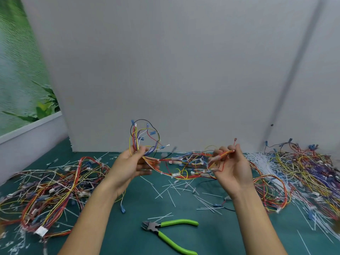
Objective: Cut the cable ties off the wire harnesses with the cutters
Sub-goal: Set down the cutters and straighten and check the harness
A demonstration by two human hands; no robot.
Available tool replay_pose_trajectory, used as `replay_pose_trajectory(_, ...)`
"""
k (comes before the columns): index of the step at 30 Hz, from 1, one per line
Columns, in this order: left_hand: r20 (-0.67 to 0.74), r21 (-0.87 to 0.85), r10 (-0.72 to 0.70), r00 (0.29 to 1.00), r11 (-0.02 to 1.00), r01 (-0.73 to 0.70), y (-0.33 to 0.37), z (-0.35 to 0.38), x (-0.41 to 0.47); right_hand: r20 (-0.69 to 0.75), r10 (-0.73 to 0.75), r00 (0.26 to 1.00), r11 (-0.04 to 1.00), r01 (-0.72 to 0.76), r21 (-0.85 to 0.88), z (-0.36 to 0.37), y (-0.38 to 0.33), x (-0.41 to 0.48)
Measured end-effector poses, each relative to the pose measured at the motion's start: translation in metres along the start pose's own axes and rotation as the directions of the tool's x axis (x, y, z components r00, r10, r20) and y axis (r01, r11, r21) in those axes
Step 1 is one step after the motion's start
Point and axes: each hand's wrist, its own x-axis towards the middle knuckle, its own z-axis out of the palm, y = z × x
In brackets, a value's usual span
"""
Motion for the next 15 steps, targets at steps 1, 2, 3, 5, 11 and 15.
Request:
replay_pose_trajectory(1, -0.014, 0.075, 0.025, 1.0, 0.997, -0.024, -0.001, -0.003, 0.0, 0.004, 0.007, 1.0, 0.999, -0.007, -0.037, 0.0, -0.002, -0.001)
replay_pose_trajectory(2, -0.023, 0.13, 0.048, 0.999, 0.99, -0.045, -0.001, -0.006, 0.001, 0.002, 0.017, 1.0, 0.997, -0.017, -0.072, -0.001, -0.004, -0.001)
replay_pose_trajectory(3, -0.027, 0.167, 0.068, 0.997, 0.984, -0.062, -0.001, -0.009, 0.0, -0.007, 0.025, 1.0, 0.994, -0.026, -0.105, -0.001, -0.006, -0.002)
replay_pose_trajectory(5, -0.042, 0.226, 0.102, 0.994, 0.97, -0.09, 0.0, -0.015, 0.0, -0.037, 0.023, 0.999, 0.983, -0.029, -0.182, -0.001, -0.01, -0.003)
replay_pose_trajectory(11, -0.086, 0.278, 0.215, 0.973, 0.943, -0.184, 0.0, -0.028, 0.004, -0.152, -0.091, 0.984, 0.838, -0.006, -0.546, 0.001, -0.011, -0.001)
replay_pose_trajectory(15, -0.16, 0.242, 0.254, 0.954, 0.947, -0.212, -0.003, -0.032, 0.009, -0.16, -0.182, 0.97, 0.651, -0.003, -0.759, -0.001, -0.009, -0.002)
